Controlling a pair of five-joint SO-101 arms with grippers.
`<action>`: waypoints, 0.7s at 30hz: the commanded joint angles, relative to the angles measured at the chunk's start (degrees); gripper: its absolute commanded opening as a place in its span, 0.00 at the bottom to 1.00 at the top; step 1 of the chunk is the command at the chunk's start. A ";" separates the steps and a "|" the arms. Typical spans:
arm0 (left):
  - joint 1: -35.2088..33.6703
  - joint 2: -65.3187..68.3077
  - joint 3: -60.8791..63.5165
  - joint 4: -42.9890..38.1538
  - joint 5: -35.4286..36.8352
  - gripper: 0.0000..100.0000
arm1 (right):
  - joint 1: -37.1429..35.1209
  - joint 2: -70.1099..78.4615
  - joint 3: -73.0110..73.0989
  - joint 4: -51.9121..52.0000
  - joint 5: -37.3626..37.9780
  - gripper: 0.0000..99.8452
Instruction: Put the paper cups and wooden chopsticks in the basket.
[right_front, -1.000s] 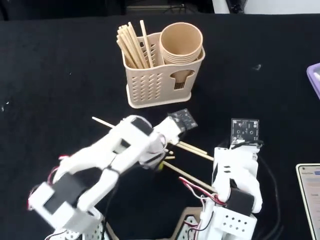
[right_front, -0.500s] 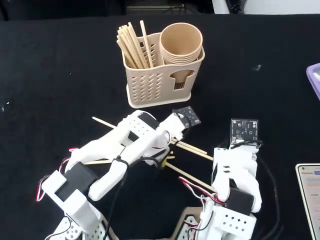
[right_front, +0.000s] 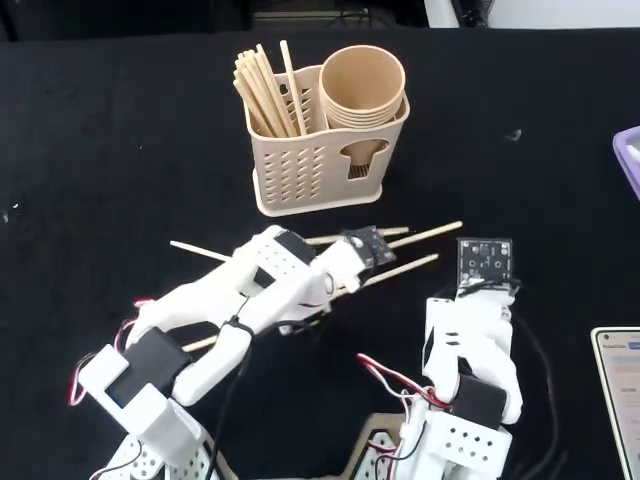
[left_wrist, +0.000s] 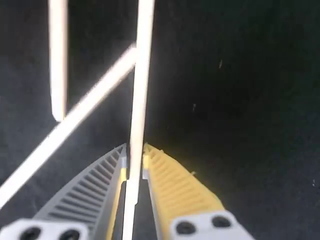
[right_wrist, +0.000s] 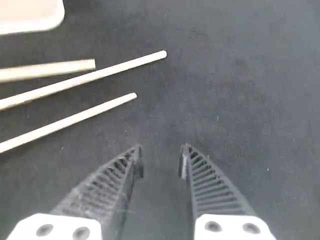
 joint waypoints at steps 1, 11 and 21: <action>-1.63 -3.96 -1.36 4.22 -0.18 0.03 | 0.26 -0.57 -0.22 -1.58 1.14 0.13; -2.68 -6.68 2.86 5.36 -4.13 0.03 | 0.26 -0.57 -0.22 -1.58 1.14 0.13; -2.86 -4.92 2.07 2.20 -4.13 0.20 | 0.26 -0.57 -0.22 -1.58 1.14 0.13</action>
